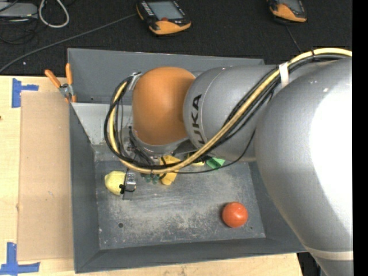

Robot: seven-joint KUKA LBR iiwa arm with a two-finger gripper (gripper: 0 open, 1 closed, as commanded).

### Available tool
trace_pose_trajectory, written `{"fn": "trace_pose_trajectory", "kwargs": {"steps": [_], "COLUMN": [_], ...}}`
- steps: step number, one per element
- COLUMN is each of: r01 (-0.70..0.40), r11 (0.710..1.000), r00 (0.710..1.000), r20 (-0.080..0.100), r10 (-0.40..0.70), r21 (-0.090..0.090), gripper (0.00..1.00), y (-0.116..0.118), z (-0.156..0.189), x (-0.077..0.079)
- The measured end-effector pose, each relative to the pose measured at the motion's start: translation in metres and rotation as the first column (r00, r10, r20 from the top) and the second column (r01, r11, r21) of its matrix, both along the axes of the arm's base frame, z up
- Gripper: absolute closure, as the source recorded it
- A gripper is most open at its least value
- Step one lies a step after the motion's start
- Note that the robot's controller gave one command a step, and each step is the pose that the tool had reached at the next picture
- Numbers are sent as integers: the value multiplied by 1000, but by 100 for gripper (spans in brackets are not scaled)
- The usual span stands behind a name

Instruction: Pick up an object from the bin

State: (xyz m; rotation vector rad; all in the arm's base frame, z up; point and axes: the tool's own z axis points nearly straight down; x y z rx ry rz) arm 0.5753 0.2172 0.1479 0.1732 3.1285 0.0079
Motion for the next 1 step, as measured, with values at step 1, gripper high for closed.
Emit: {"fn": "trace_pose_trajectory", "kwargs": {"steps": [1], "r01": [174], "r11": [985], "r00": [985], "r20": [-10], "r10": [-174], "r21": [-5], "gripper": [0], "y": [2], "z": [-15], "x": [13]}}
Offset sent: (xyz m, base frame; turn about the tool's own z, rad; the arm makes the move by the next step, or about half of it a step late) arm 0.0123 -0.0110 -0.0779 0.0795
